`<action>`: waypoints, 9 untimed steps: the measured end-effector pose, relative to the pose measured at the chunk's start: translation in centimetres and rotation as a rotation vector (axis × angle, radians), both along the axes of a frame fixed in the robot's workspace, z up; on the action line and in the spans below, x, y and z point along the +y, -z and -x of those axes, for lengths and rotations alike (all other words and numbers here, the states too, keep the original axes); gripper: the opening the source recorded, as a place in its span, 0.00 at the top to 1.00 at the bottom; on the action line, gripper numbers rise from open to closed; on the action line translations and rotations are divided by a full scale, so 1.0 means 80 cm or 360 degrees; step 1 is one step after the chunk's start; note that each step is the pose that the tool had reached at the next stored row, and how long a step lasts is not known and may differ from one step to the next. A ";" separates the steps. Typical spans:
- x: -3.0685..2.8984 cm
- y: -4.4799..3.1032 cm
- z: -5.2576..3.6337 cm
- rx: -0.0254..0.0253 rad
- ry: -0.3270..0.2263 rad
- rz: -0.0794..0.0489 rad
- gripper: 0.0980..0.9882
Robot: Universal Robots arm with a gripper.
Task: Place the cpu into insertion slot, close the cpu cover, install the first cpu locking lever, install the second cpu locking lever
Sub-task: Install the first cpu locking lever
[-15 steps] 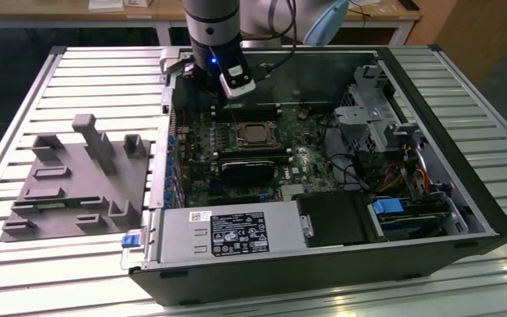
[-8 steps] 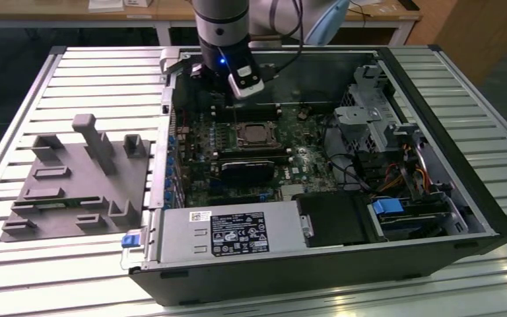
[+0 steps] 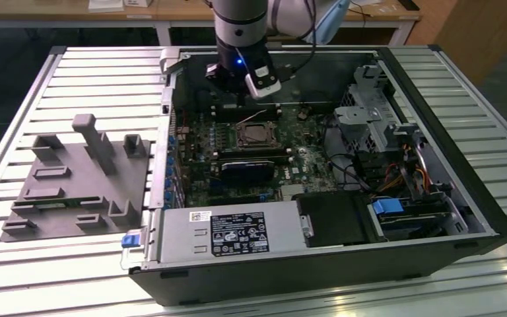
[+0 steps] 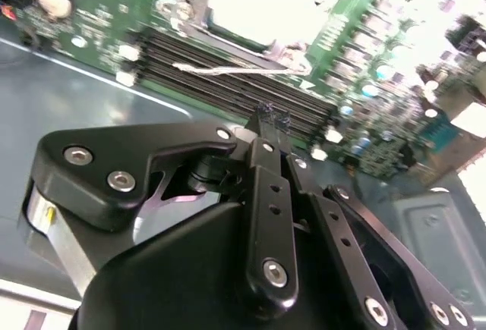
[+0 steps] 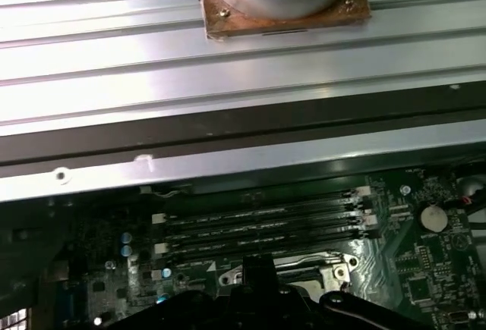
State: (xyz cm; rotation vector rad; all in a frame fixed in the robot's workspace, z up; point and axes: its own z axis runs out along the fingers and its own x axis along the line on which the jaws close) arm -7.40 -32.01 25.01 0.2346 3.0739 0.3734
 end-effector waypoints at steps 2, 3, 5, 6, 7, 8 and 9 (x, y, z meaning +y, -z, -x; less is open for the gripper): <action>0.0000 0.0001 -0.008 0.00017 0.0000 0.0000 1.00; 0.0000 0.0002 -0.011 0.00022 0.0000 0.0000 1.00; 0.0000 0.0004 -0.014 0.00025 0.0000 0.0000 1.00; 0.0000 0.0006 -0.014 0.00022 0.0000 0.0000 1.00; 0.0000 0.0011 -0.014 0.00006 0.0000 0.0002 1.00; 0.0000 0.0016 -0.014 -0.00060 0.0000 0.0003 1.00; 0.0000 0.0022 -0.014 -0.00191 -0.0001 0.0003 1.00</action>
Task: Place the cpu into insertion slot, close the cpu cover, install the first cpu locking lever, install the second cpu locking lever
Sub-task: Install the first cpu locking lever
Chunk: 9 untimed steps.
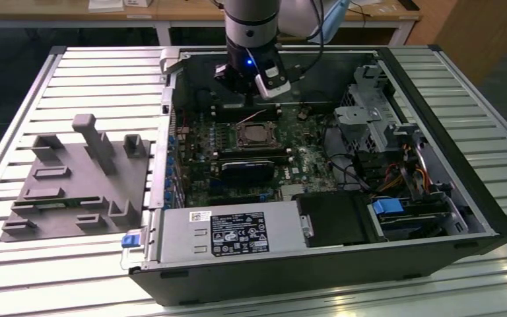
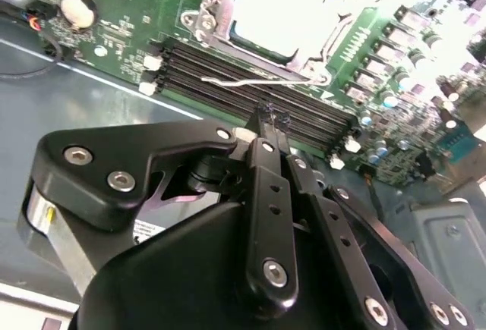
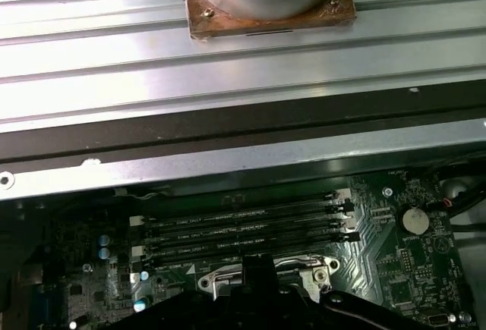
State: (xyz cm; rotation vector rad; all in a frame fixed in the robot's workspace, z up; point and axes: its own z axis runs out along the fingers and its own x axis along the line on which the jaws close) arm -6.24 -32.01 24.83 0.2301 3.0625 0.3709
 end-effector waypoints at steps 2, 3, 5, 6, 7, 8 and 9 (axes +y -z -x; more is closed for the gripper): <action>0.0000 0.0010 0.000 -0.00272 -0.0001 0.0000 1.00; 0.0001 0.0017 0.000 -0.00419 -0.0001 0.0000 1.00; 0.0001 0.0033 0.000 -0.00654 -0.0001 0.0000 1.00; 0.0001 0.0044 0.000 -0.00749 -0.0001 0.0000 1.00; 0.0000 0.0055 0.001 -0.00846 -0.0001 0.0000 1.00; 0.0000 0.0065 0.001 -0.00939 -0.0001 0.0000 1.00; 0.0000 0.0076 0.001 -0.01034 -0.0001 0.0000 1.00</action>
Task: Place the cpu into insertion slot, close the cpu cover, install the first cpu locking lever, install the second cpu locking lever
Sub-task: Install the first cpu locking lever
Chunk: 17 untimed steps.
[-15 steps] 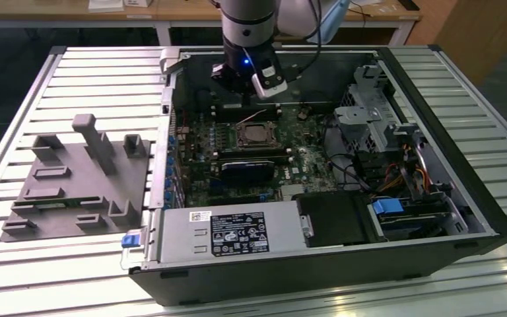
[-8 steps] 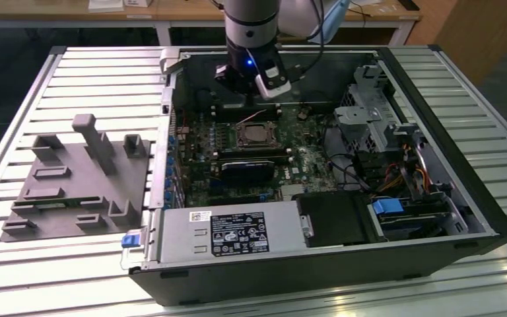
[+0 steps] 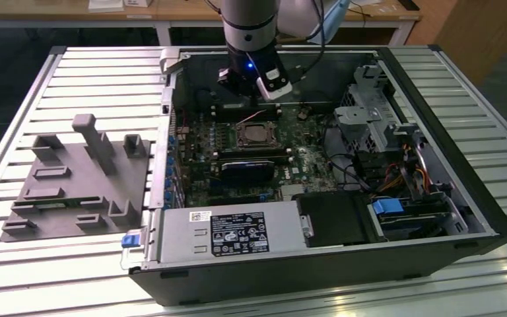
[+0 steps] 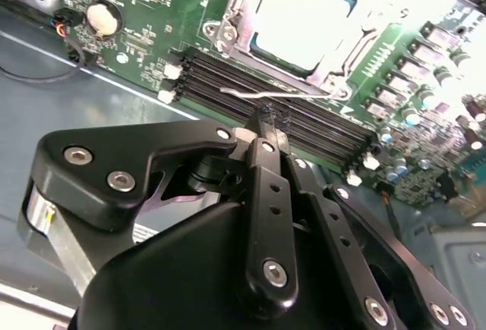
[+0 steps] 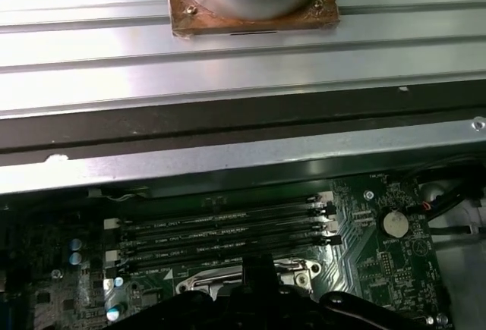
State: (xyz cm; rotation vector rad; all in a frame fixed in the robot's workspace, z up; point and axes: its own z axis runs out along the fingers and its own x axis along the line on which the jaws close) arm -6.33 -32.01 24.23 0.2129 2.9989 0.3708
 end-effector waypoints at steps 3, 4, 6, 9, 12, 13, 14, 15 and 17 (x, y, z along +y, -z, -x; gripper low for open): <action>0.0000 0.0038 0.001 -0.00230 0.0000 0.0000 1.00; 0.0000 0.0053 0.001 -0.00289 0.0000 0.0000 1.00; 0.0000 0.0084 0.002 -0.00400 0.0000 0.0000 1.00; 0.0000 0.0127 0.003 -0.00586 0.0000 0.0000 1.00; 0.0000 0.0168 0.005 -0.00779 0.0000 0.0000 1.00; 0.0000 0.0184 0.005 -0.00844 0.0000 0.0000 1.00; 0.0000 0.0199 0.005 -0.00906 0.0000 0.0000 1.00; 0.0000 0.0214 0.006 -0.00971 0.0000 0.0000 1.00; 0.0000 0.0242 0.007 -0.01113 0.0000 0.0000 1.00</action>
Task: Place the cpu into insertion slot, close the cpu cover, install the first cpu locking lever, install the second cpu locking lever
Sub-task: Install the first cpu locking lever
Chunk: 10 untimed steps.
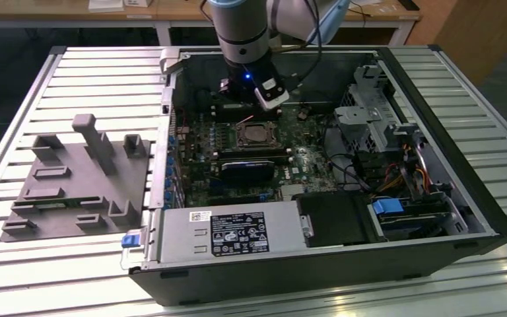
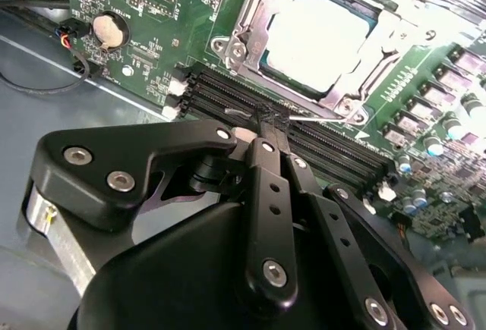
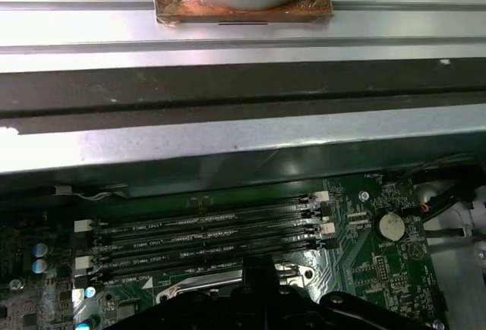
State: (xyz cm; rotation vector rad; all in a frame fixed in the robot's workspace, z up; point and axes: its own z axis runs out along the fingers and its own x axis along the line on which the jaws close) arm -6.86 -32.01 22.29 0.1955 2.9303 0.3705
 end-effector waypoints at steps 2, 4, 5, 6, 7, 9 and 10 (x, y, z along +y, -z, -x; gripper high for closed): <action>-0.0001 0.0023 0.001 -0.00175 0.0000 0.0000 1.00; 0.0000 0.0042 0.002 -0.00398 0.0000 0.0000 1.00; 0.0001 0.0050 0.003 -0.00522 0.0000 0.0000 1.00; 0.0002 0.0055 0.004 -0.00632 0.0000 0.0000 1.00; 0.0003 0.0057 0.004 -0.00658 0.0000 -0.0001 1.00; 0.0003 0.0057 0.004 -0.00660 0.0000 0.0000 1.00; 0.0003 0.0057 0.004 -0.00661 0.0000 0.0000 1.00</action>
